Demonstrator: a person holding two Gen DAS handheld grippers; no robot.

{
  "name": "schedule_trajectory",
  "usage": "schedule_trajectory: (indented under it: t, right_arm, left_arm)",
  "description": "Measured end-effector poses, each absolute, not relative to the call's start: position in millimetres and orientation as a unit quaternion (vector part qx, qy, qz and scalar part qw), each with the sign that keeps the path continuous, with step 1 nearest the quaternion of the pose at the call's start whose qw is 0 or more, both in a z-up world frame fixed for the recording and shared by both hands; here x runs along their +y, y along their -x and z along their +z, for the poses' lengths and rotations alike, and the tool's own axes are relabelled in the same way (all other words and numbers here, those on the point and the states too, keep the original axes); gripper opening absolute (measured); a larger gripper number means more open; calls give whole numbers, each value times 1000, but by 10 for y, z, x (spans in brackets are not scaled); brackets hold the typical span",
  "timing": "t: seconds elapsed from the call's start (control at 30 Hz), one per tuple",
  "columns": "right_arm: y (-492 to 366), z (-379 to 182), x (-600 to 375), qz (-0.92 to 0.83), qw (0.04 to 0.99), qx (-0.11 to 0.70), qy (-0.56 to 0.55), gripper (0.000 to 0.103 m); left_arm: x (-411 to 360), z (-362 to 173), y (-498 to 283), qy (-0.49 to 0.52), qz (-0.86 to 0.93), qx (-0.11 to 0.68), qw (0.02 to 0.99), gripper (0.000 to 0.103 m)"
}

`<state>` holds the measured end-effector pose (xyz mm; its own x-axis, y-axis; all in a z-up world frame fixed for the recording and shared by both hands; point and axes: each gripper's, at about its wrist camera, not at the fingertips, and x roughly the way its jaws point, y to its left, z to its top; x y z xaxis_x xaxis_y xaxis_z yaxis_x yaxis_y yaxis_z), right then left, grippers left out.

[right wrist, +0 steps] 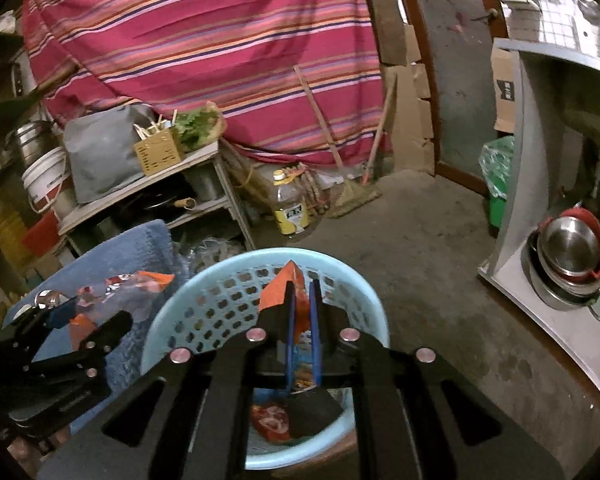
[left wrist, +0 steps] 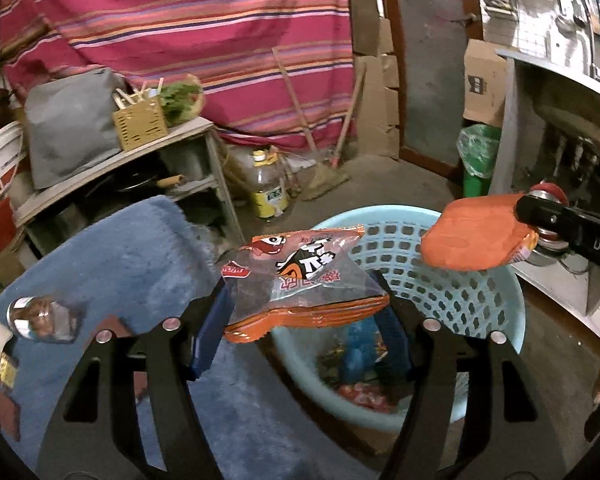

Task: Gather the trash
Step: 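Open both tools to drop the packet and orange item into the basket, then move both open tools back over the table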

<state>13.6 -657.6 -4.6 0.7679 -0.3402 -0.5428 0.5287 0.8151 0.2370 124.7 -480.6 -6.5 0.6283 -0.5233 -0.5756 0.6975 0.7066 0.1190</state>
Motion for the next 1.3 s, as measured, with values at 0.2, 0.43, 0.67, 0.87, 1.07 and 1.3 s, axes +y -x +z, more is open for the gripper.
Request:
schedule_trajectory:
  t: [0.2, 0.43, 0.67, 0.87, 1.07, 1.3]
  right_arm:
    - [-116, -121, -6635, -239, 916, 253, -199, 7]
    - [-212, -189, -6595, -225, 916, 268, -197, 7]
    - [-466, -267, -6400, -225, 909, 295, -190, 52]
    - [-618, -336, -6258, -238, 901, 309, -189, 76]
    - [-732, -94, -5789, -219, 924, 273, -157, 84]
    - [-1048, -19, -5090, -171, 940, 273, -111, 84]
  left_arm:
    - [-4963, -119, -1280, -168, -349, 271, 881, 80]
    - [-4738, -37, -1353, -146, -313, 270, 899, 90]
    - [-4265, 142, -1418, -124, -277, 261, 916, 94]
    - [-3686, 284, -1493, -104, -239, 258, 930, 96]
    - [-2901, 339, -1600, -95, -186, 254, 944, 97]
    - [-2056, 188, -1886, -79, -124, 278, 949, 97]
